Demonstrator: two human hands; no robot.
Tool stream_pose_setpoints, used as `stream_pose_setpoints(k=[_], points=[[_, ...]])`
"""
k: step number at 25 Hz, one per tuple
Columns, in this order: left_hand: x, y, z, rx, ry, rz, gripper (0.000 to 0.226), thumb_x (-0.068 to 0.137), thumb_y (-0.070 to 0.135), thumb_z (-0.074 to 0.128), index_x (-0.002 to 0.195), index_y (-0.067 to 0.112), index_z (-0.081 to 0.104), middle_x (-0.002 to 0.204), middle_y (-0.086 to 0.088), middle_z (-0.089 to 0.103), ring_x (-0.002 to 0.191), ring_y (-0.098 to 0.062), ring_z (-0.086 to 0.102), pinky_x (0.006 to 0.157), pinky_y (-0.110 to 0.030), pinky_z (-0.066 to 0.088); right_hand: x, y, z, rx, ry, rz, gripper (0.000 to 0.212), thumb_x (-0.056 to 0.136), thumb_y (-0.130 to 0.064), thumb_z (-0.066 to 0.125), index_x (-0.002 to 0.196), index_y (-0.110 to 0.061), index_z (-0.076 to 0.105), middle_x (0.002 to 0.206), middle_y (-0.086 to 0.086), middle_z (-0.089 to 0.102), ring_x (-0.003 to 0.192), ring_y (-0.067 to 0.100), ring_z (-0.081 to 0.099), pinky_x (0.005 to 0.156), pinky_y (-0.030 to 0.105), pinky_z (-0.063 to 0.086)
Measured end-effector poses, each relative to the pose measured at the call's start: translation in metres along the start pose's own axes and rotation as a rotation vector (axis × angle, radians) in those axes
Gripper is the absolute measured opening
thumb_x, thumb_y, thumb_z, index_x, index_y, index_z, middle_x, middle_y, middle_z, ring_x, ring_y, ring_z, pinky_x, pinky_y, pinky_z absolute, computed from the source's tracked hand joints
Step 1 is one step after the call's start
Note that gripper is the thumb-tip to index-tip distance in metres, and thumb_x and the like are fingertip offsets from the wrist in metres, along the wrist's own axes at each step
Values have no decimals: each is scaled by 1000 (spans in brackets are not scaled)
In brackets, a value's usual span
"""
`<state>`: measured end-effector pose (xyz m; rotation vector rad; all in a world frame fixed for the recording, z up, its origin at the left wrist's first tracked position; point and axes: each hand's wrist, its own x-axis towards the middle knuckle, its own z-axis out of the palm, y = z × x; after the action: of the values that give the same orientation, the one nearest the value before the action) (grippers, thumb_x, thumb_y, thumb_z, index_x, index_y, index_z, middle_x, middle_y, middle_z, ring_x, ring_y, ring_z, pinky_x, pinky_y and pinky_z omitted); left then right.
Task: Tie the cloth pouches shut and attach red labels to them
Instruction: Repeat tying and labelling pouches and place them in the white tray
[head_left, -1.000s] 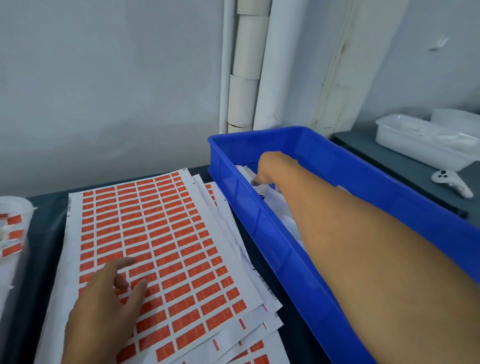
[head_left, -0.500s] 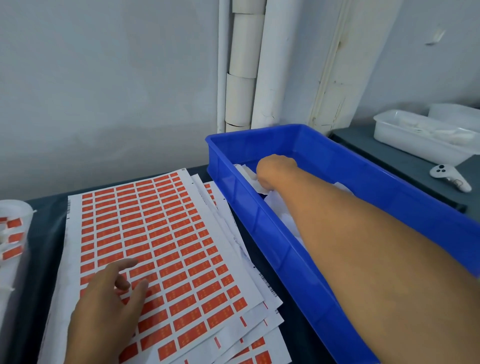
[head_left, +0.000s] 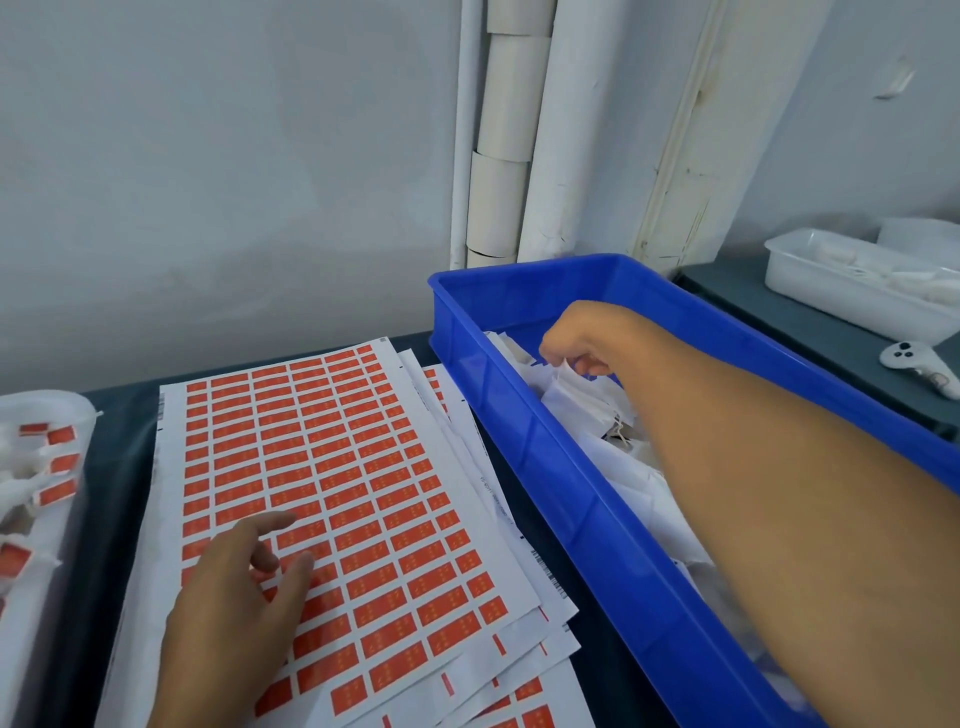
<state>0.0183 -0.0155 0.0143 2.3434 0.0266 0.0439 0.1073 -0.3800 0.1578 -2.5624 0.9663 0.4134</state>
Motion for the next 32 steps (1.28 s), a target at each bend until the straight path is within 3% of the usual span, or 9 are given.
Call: stream_pose_setpoints(k=[2, 4, 9, 13, 16, 19, 22, 28, 32], points=[[0, -2, 0, -6, -4, 9, 42, 85, 34, 79, 115, 40, 50, 88, 12, 58, 72, -13, 61, 61, -28, 55, 2, 3, 1, 134, -8, 4, 21, 93, -16, 64, 111, -11, 55, 93, 7, 61, 86, 21, 61, 86, 34, 56], [1, -3, 1, -19, -2, 14, 41, 85, 33, 79, 115, 39, 51, 89, 11, 58, 72, -13, 60, 61, -27, 54, 4, 1, 3, 227, 48, -7, 24, 93, -15, 63, 114, -11, 53, 110, 10, 65, 100, 28, 66, 93, 45, 58], [1, -4, 1, -30, 7, 8, 41, 86, 33, 78, 116, 41, 51, 91, 11, 58, 72, -13, 61, 63, -30, 57, 7, -8, 5, 264, 400, -85, 7, 86, -17, 53, 82, -11, 56, 81, 8, 66, 65, 22, 59, 62, 32, 55], [3, -5, 2, -32, 16, -2, 41, 87, 34, 77, 119, 42, 52, 90, 14, 57, 73, -12, 61, 66, -32, 61, 4, -20, -4, 331, 563, -164, 19, 88, -16, 51, 69, -17, 46, 67, 1, 50, 53, 18, 44, 45, 25, 32], [1, -5, 2, -41, 29, 12, 43, 86, 36, 77, 123, 40, 55, 93, 16, 57, 74, -11, 61, 67, -31, 61, -17, -46, -13, 635, 653, -336, 18, 88, -22, 55, 71, -15, 56, 68, 0, 59, 62, 19, 57, 53, 31, 50], [-5, -2, -2, -105, 76, 67, 49, 84, 36, 79, 127, 41, 55, 100, 16, 58, 72, -10, 61, 59, -19, 55, -48, -82, -14, 948, 562, -465, 13, 85, -19, 57, 77, -12, 64, 67, 2, 61, 60, 17, 63, 66, 42, 62], [-10, 5, -7, -232, 95, 136, 62, 79, 40, 81, 127, 52, 43, 113, 18, 57, 78, -8, 64, 59, -12, 49, -88, -121, 6, 1204, 327, -574, 11, 85, -14, 61, 79, -7, 66, 71, 7, 62, 62, 19, 66, 56, 33, 61], [-10, 5, -20, -364, 255, 196, 87, 74, 57, 77, 144, 57, 25, 128, 43, 35, 116, 12, 49, 90, -17, 42, -151, -151, 123, 1092, -10, -670, 13, 96, -26, 63, 87, -23, 72, 87, -1, 73, 88, 21, 74, 77, 37, 65], [-2, -4, -20, -437, 339, 86, 56, 86, 59, 68, 135, 53, 42, 129, 38, 49, 116, 10, 54, 89, -13, 46, -163, -137, 174, 1172, -267, -611, 17, 99, -25, 63, 88, -28, 75, 82, -10, 74, 87, 18, 77, 72, 29, 63]])
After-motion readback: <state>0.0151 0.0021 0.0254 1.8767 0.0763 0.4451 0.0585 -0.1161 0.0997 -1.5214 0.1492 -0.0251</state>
